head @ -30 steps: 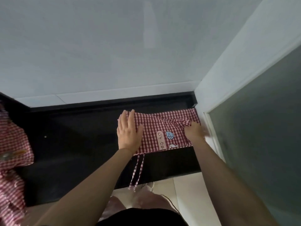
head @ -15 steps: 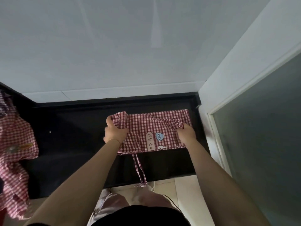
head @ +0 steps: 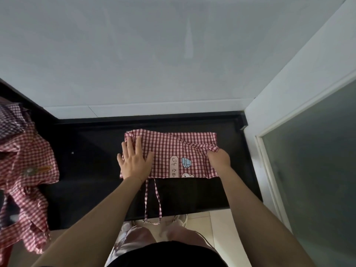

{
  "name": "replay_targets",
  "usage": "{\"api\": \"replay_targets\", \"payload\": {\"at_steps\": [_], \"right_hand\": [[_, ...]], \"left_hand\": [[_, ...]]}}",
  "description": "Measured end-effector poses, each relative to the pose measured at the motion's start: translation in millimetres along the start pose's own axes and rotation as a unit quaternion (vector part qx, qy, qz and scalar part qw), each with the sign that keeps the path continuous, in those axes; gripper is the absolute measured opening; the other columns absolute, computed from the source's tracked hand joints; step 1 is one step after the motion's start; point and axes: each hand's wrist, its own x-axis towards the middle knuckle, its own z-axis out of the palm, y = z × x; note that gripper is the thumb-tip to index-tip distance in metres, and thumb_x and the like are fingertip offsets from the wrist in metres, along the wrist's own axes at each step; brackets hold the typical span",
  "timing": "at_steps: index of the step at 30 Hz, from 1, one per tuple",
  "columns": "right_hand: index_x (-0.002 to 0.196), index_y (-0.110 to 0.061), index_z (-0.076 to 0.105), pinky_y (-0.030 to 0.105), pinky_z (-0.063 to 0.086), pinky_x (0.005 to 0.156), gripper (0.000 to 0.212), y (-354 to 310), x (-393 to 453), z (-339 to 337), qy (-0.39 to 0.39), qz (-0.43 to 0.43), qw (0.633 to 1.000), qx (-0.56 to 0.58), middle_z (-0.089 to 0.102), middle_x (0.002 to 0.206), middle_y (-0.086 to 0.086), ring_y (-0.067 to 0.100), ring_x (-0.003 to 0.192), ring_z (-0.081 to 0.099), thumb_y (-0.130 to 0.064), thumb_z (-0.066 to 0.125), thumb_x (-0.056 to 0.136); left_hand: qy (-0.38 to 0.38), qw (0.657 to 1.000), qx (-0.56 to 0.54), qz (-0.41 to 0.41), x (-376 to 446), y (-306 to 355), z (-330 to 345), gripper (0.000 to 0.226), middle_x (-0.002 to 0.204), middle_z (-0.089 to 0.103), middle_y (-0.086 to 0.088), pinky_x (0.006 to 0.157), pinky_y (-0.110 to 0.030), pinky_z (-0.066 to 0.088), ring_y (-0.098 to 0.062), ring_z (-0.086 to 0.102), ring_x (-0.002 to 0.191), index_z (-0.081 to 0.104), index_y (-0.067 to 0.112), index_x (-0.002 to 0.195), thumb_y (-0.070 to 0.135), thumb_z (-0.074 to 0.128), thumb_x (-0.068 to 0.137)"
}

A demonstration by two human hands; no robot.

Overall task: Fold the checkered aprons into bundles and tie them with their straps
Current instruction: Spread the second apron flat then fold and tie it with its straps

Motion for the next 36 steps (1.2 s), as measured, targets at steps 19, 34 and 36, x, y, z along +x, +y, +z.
{"api": "replay_targets", "payload": {"at_steps": [19, 34, 36], "right_hand": [[0.122, -0.011, 0.049, 0.04, 0.044, 0.093, 0.029, 36, 11, 10, 0.216, -0.112, 0.93, -0.274, 0.046, 0.13, 0.016, 0.03, 0.116, 0.047, -0.028, 0.053, 0.099], [0.128, -0.009, 0.052, 0.032, 0.048, 0.084, 0.065, 24, 28, -9, 0.052, 0.011, 0.997, 0.051, 0.06, 0.126, 0.009, 0.028, 0.113, 0.06, -0.045, 0.078, 0.081], [0.118, -0.011, 0.062, 0.036, 0.051, 0.091, 0.05, 27, 33, -11, 0.047, 0.001, 0.998, 0.034, 0.064, 0.121, 0.007, 0.026, 0.11, 0.061, -0.045, 0.075, 0.083]], "left_hand": [[-0.049, 0.992, 0.112, 0.037, -1, -11, 31, 0.076, 0.165, -0.018, -0.009, 0.122, -0.056, 0.003, -0.041, -0.009, 0.151, -0.007, 0.03, 0.159, 0.068, 0.009, 0.095], [-0.104, 0.95, 0.206, 0.212, -3, 31, 46, 0.089, 0.158, -0.036, -0.002, 0.112, -0.072, -0.011, -0.038, -0.031, 0.144, -0.028, 0.047, 0.148, 0.092, 0.005, 0.078], [-0.113, 0.948, 0.217, 0.206, -3, 32, 47, 0.09, 0.158, -0.037, -0.003, 0.111, -0.072, -0.012, -0.039, -0.032, 0.144, -0.028, 0.048, 0.147, 0.094, 0.004, 0.076]]}}
